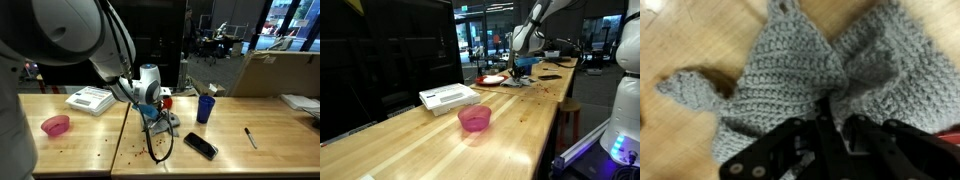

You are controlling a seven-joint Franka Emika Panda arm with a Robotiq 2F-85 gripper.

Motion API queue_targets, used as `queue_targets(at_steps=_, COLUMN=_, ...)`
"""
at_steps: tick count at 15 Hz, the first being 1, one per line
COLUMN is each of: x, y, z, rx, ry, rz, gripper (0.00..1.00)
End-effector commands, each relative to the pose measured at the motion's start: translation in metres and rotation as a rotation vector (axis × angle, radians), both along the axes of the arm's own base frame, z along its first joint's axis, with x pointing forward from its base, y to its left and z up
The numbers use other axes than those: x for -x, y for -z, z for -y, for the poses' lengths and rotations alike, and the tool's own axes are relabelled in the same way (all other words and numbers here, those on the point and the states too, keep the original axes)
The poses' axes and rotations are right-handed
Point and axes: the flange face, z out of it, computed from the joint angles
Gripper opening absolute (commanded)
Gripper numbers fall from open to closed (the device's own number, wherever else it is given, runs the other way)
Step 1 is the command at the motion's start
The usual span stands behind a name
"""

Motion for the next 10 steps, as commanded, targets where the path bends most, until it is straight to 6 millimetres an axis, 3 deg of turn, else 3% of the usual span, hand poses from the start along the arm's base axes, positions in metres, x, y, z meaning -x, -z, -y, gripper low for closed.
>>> queue_targets(at_steps=1, x=0.0044, y=-0.0025, z=-0.001, rx=0.006, ry=-0.025, rz=-0.006, gripper=0.47)
queue_targets(at_steps=8, x=0.0045, y=-0.0018, z=-0.0018, rx=0.001, ry=-0.045, rz=-0.003, gripper=0.94)
queue_targets(at_steps=10, x=0.0045, y=-0.0017, z=-0.0025, rx=-0.001, ry=-0.055, rz=0.0, gripper=1.0)
